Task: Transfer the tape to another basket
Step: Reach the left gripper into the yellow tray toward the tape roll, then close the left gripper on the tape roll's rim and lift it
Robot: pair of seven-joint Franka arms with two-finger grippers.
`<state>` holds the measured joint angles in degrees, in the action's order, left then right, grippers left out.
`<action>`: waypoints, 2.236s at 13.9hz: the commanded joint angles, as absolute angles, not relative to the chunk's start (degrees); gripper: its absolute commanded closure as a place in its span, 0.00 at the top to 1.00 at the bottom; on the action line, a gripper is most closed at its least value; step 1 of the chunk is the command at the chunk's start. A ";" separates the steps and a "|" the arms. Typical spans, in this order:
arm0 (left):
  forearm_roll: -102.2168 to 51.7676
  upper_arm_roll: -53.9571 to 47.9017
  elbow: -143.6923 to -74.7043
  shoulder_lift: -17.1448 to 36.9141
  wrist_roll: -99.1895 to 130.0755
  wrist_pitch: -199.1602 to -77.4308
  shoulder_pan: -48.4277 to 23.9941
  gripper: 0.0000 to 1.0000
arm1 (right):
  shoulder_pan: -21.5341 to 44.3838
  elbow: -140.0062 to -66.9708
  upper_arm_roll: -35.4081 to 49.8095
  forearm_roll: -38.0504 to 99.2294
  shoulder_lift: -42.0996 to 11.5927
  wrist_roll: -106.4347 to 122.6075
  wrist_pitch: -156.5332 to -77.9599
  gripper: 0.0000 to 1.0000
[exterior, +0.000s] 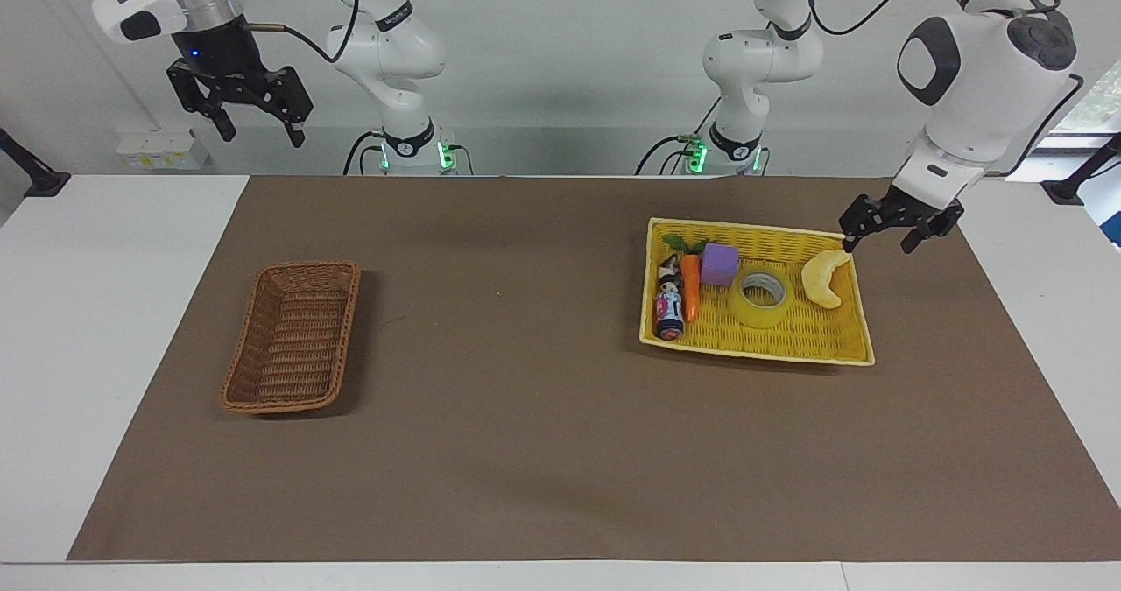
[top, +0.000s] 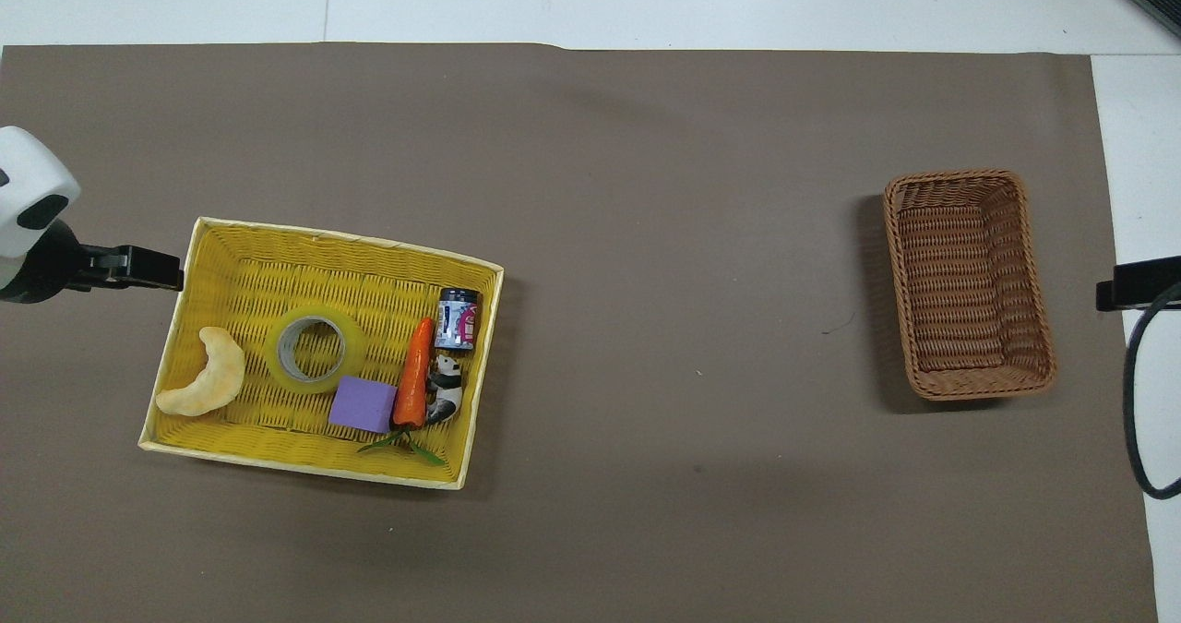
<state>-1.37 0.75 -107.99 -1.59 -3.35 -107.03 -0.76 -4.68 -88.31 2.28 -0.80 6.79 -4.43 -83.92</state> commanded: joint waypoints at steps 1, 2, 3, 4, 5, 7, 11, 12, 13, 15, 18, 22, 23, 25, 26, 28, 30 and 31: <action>-1.23 0.88 -113.09 -0.88 0.08 -113.01 -1.32 1.00 | -5.10 -89.38 2.37 -0.62 7.73 -3.25 -84.73 1.00; -1.32 0.79 -114.77 -0.79 0.26 -115.12 -1.32 1.00 | -5.10 -89.38 2.37 -0.62 7.73 -3.25 -84.73 1.00; -1.67 0.79 -116.35 -0.53 0.35 -116.70 -1.41 1.00 | -5.10 -89.38 2.37 -0.62 7.73 -3.25 -84.73 1.00; -2.28 0.79 -117.50 0.60 0.35 -117.85 -1.93 1.00 | -5.10 -89.38 2.37 -0.53 7.73 -3.25 -84.64 1.00; -2.46 0.79 -118.38 1.83 0.53 -119.17 -2.89 1.00 | -5.10 -89.38 2.37 -0.61 7.73 -3.25 -84.73 1.00; -2.46 0.79 -121.27 3.34 0.96 -122.76 -4.04 1.00 | -5.10 -89.38 2.37 -0.62 7.73 -3.25 -84.73 1.00; -2.46 0.70 -132.25 3.78 2.72 -135.67 -5.71 0.81 | -5.10 -89.38 2.37 -0.62 7.73 -3.25 -84.73 1.00; -2.46 0.79 -133.93 3.61 2.72 -137.62 -5.89 0.65 | -5.10 -89.38 2.37 -0.62 7.73 -3.25 -84.64 1.00; -2.46 0.79 -134.21 3.60 2.81 -137.98 -5.89 0.35 | -5.10 -89.38 2.37 -0.53 7.73 -3.25 -84.73 1.00; -2.46 0.79 -133.51 3.87 2.81 -137.38 -5.89 0.00 | -5.10 -89.38 2.37 -0.53 7.73 -3.25 -84.73 1.00; -2.46 0.79 -132.11 4.22 2.81 -137.20 -5.89 0.00 | -5.10 -89.38 2.37 -0.62 7.73 -3.25 -84.64 1.00; -2.46 0.79 -126.93 3.87 2.81 -130.10 -5.89 0.00 | -5.10 -89.38 2.37 -0.62 7.73 -3.25 -84.64 1.00; -2.46 0.79 -124.48 3.69 2.73 -127.12 -5.89 0.00 | -5.10 -89.38 2.37 -0.53 7.73 -3.25 -84.64 1.00; -2.46 0.79 -118.77 3.60 2.72 -119.92 -5.89 0.00 | -5.10 -89.38 2.37 -0.53 7.73 -3.25 -84.64 1.00; -2.46 0.79 -115.43 3.60 2.81 -116.23 -5.80 0.00 | -5.10 -89.38 2.37 -0.61 7.73 -3.25 -84.73 1.00; -2.46 0.79 -109.89 3.43 2.81 -110.68 -5.80 0.00 | -5.10 -89.38 2.37 -0.62 7.73 -3.25 -84.64 1.00; -2.46 0.53 -105.40 3.17 2.73 -104.18 -5.89 0.00 | -5.10 -89.38 2.37 -0.53 7.73 -3.25 -84.64 1.00; -2.46 -0.08 -105.29 2.47 2.90 -103.02 -5.98 0.00 | -5.10 -89.38 2.37 -0.61 7.73 -3.25 -84.64 1.00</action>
<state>-2.55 0.18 -107.58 3.08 2.45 -107.02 -5.46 -4.68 -88.32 2.28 -0.80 6.79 -4.43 -83.92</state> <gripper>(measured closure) 0.771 0.000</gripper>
